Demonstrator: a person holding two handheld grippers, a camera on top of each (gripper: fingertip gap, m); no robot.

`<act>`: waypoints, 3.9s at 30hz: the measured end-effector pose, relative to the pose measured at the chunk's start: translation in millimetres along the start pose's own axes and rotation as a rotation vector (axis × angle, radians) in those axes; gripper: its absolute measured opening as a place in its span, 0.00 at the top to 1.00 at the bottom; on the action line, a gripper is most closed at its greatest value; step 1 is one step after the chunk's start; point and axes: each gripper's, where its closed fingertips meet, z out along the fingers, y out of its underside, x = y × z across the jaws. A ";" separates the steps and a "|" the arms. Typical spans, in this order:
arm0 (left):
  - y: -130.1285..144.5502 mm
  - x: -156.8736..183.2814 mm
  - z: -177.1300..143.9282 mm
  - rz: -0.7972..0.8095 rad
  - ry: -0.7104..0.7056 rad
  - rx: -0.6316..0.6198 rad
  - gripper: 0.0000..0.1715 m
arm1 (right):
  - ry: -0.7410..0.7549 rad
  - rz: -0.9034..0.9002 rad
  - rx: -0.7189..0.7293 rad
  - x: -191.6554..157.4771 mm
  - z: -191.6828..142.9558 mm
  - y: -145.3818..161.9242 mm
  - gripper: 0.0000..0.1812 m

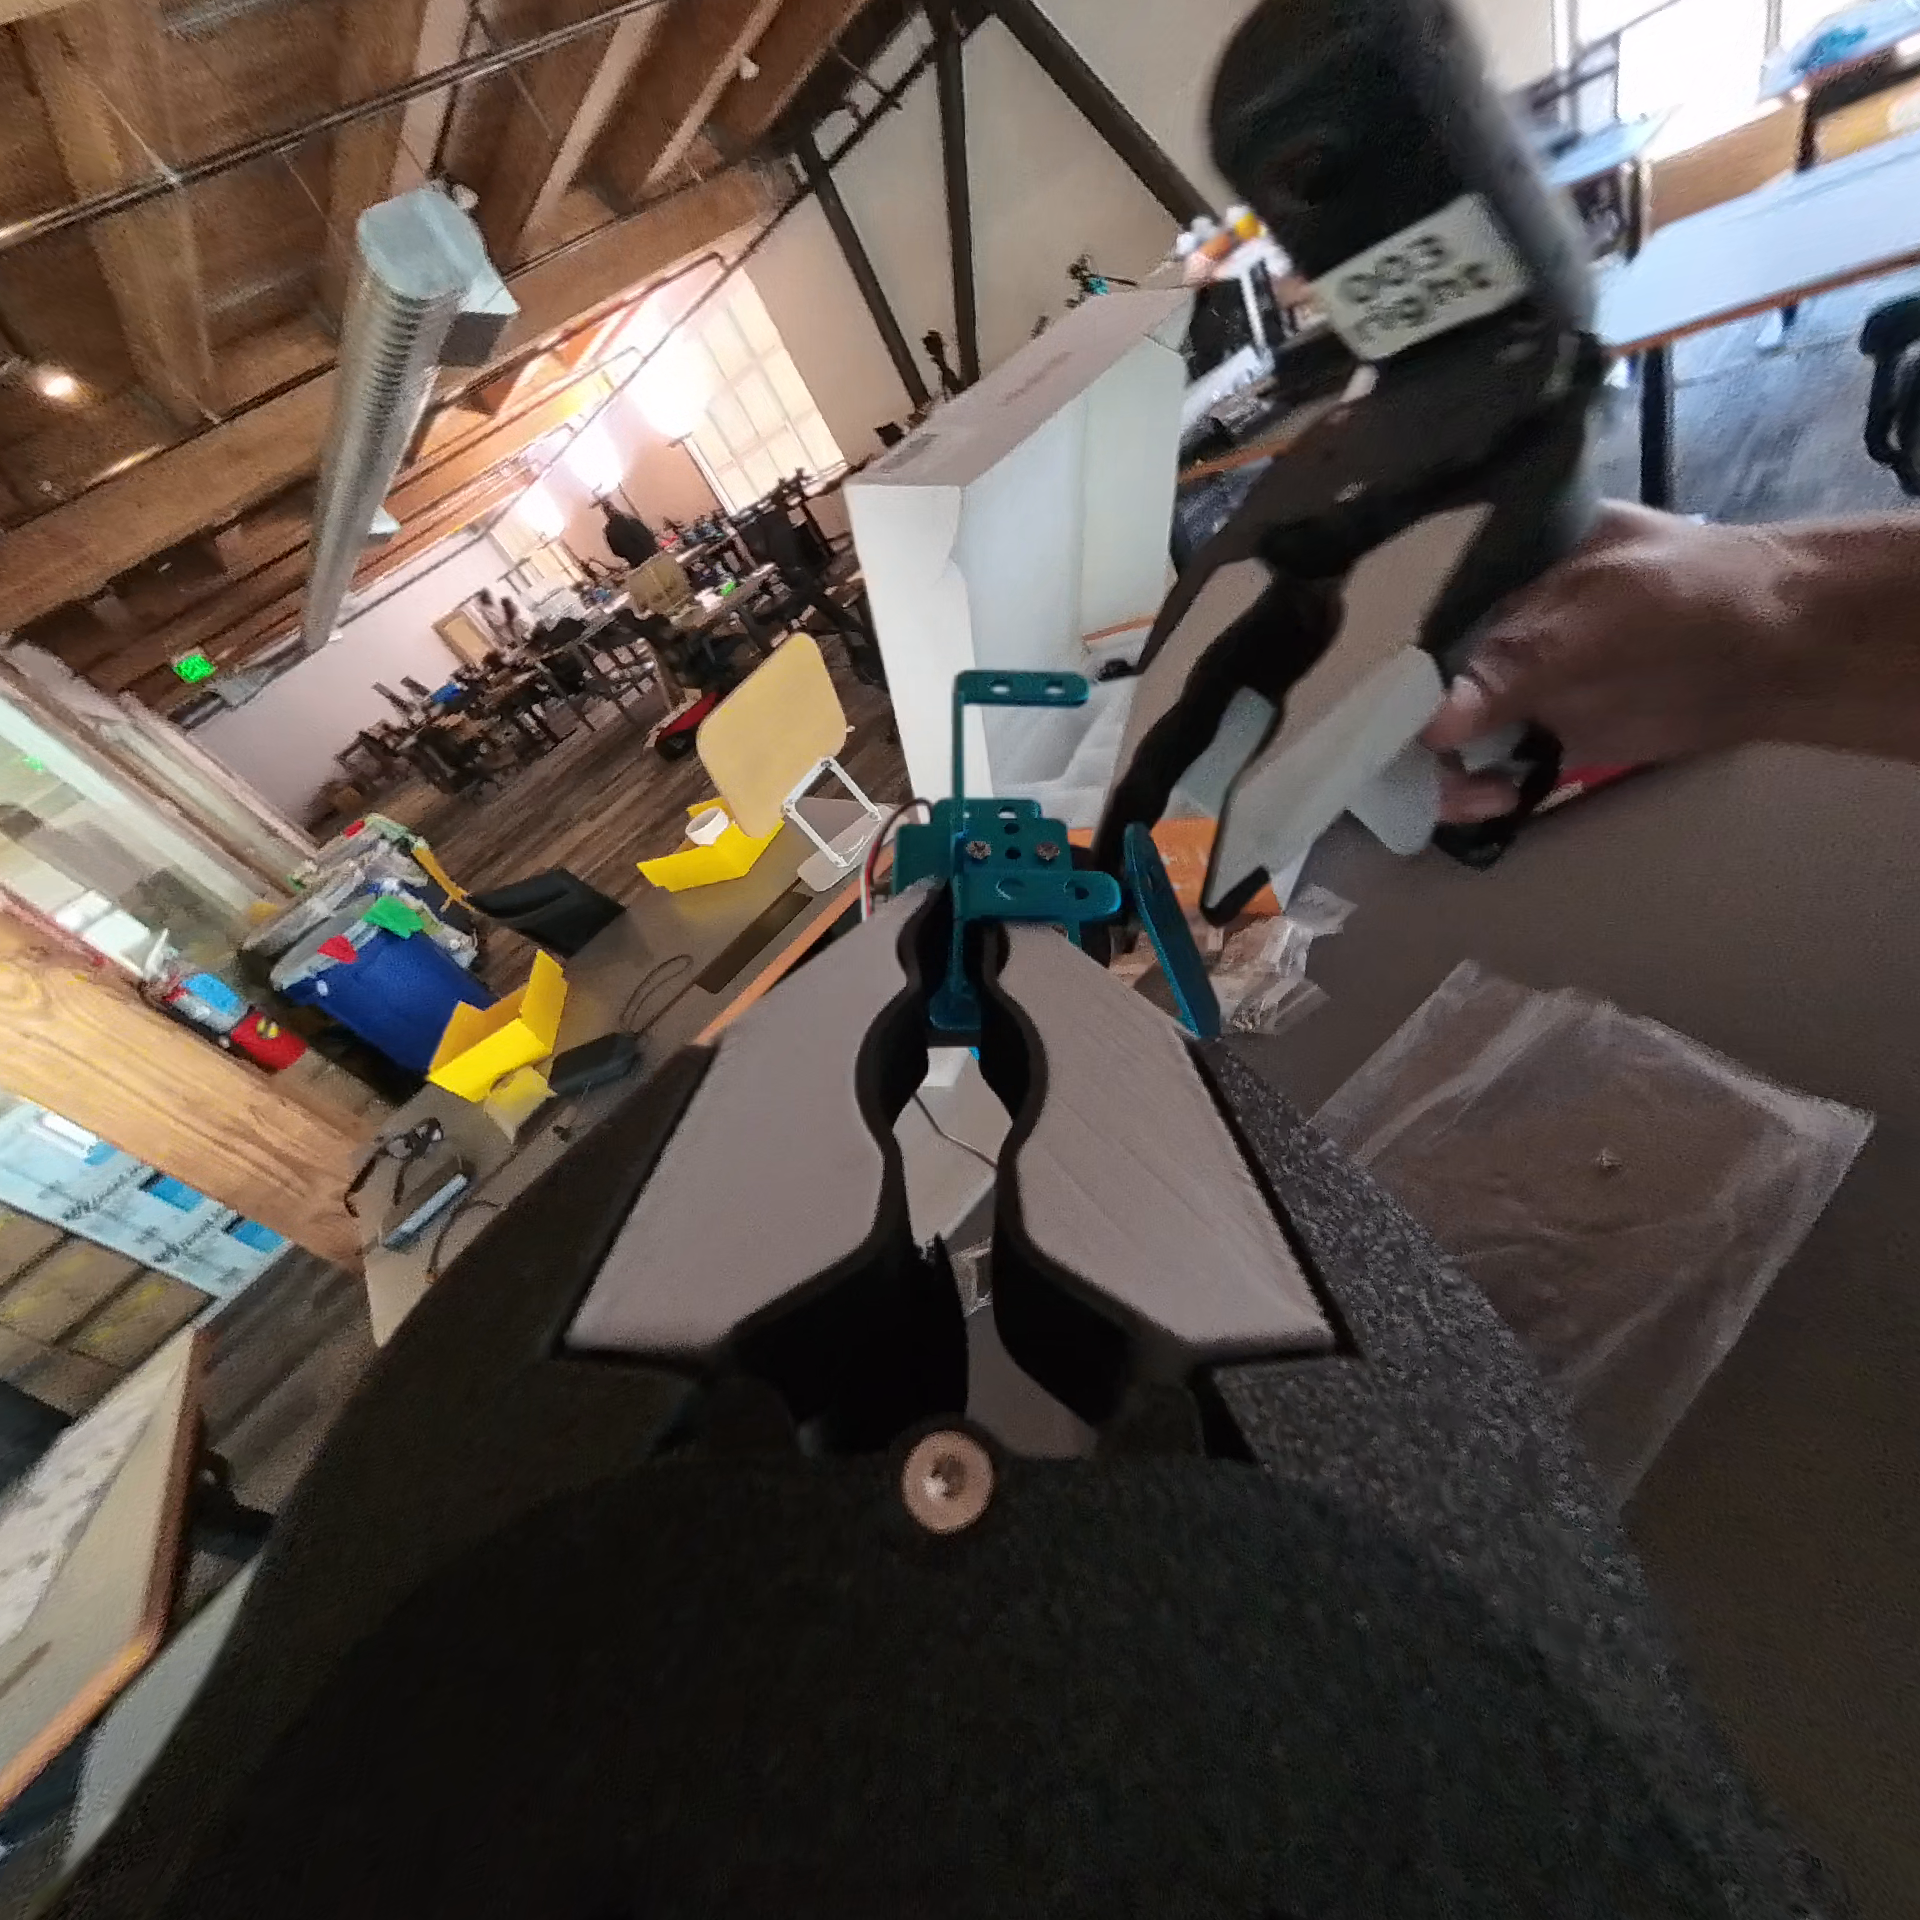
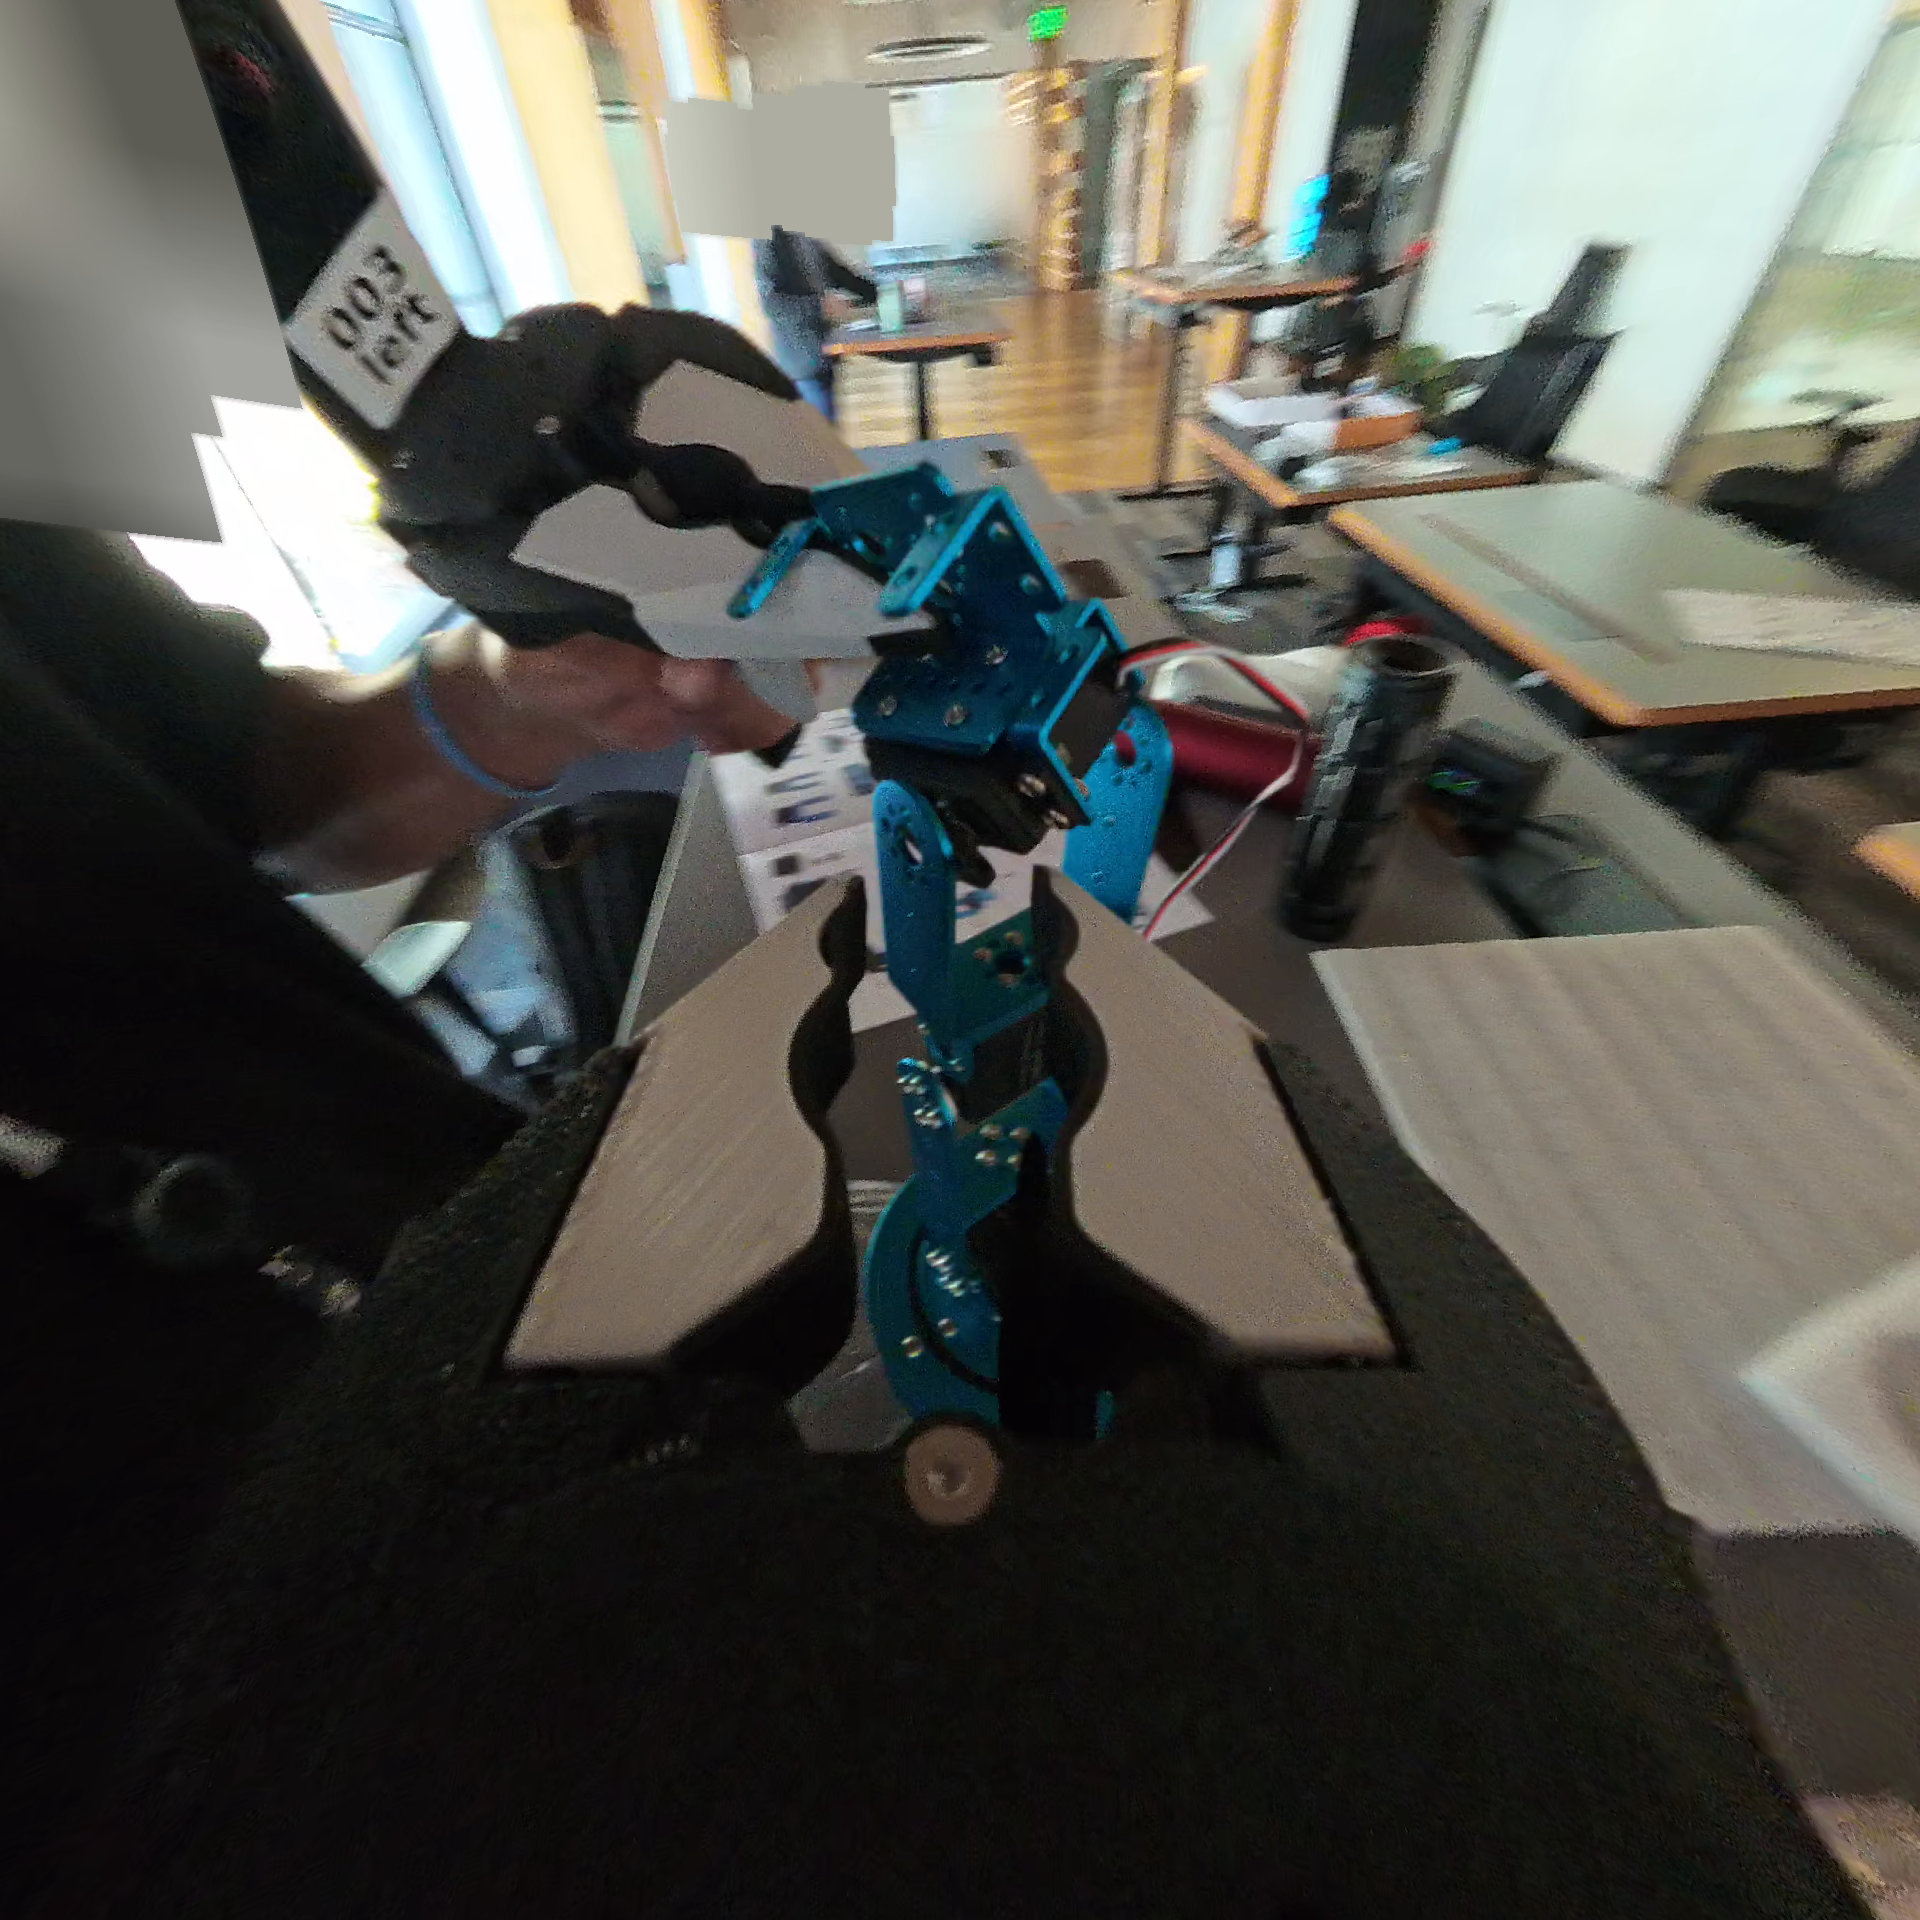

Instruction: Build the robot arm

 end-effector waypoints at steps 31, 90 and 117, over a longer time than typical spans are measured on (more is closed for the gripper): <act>-7.1 5.4 3.3 -0.044 -0.064 -0.032 1.00 | 0.312 -0.069 0.123 8.6 17.7 7.9 0.75; 25.9 -3.0 51.9 -0.333 1.045 0.171 0.88 | 0.628 -0.132 0.245 15.0 31.4 1.2 0.72; 27.4 9.5 -13.7 -0.567 0.686 0.161 0.58 | 0.720 -0.081 0.224 15.0 32.2 2.2 0.71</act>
